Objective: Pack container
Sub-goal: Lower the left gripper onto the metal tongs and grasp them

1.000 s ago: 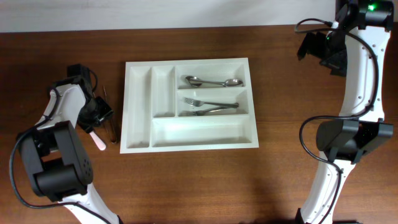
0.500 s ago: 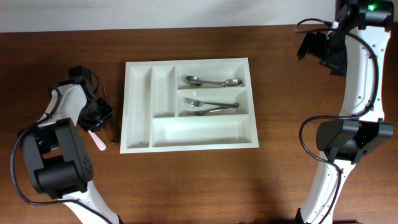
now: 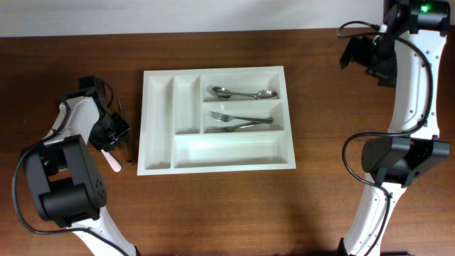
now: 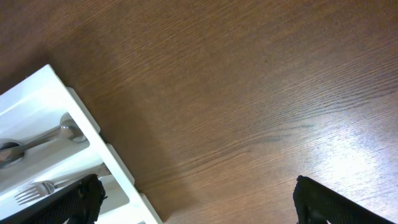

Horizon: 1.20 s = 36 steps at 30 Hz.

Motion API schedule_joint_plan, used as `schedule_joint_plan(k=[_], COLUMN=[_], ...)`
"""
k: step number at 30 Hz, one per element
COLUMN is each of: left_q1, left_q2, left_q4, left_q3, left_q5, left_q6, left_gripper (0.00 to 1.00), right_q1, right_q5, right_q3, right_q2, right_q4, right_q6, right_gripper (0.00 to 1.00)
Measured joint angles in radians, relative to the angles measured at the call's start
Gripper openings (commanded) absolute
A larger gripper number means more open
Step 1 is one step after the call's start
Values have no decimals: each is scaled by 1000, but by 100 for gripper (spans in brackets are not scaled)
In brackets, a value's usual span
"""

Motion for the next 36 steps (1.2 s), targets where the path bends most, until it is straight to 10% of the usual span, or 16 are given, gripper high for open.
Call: schedule_joint_plan(k=[36], left_q1=[0], left_q2=[0], left_q4=[64], left_q3=[-45], left_q5=[51], left_q6=[68], left_gripper=[28], right_q1=[0], right_q5=[0], right_q3=[0], right_q2=[0], right_q4=[0], right_q6=[0], right_gripper=[99])
